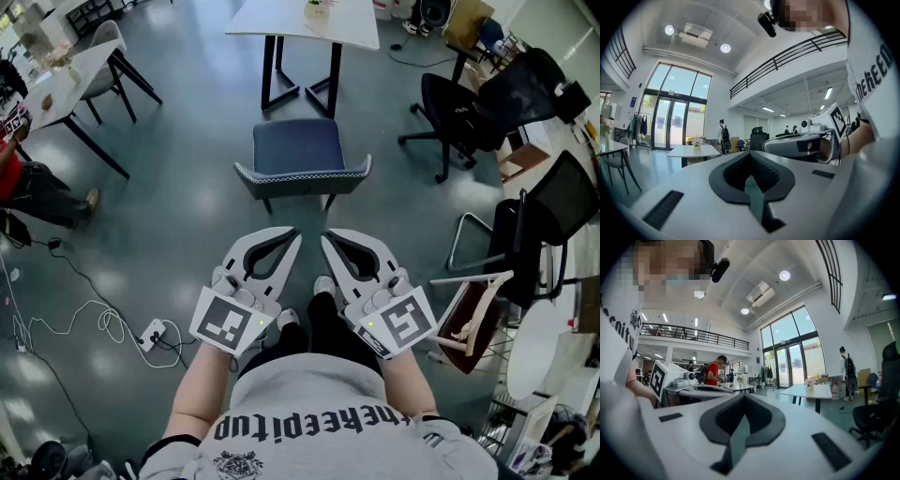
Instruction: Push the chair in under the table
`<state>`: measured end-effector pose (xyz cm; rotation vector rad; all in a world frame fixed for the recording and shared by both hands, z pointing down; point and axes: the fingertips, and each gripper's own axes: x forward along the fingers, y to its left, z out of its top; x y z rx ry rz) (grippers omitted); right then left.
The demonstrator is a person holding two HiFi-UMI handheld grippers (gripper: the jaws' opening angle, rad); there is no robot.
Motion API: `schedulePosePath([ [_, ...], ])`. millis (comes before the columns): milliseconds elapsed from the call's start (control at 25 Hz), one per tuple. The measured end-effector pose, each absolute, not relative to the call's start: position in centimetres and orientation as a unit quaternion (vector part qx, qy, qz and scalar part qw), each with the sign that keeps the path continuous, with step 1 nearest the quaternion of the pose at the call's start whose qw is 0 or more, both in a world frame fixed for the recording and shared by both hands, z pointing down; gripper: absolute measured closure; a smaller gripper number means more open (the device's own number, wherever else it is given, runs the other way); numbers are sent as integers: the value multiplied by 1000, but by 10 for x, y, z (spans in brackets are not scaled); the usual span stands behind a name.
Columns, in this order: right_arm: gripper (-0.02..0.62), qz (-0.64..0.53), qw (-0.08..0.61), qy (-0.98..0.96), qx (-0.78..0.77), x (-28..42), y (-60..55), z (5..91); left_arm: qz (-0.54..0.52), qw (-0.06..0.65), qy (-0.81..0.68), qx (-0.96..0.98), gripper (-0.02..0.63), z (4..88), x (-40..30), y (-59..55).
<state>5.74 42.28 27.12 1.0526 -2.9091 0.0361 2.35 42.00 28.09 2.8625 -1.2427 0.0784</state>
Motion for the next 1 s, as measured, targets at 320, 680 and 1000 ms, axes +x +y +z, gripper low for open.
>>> schedulePosePath([
  [320, 585, 6, 26, -939, 342, 53, 427, 269, 24, 7, -392, 920, 591, 279, 21, 423],
  [680, 584, -1, 25, -936, 351, 58, 425, 267, 28, 7, -374, 927, 591, 281, 28, 420],
  [1000, 584, -19, 56, -939, 339, 59, 390, 293, 70, -32, -401, 913, 591, 303, 28, 381],
])
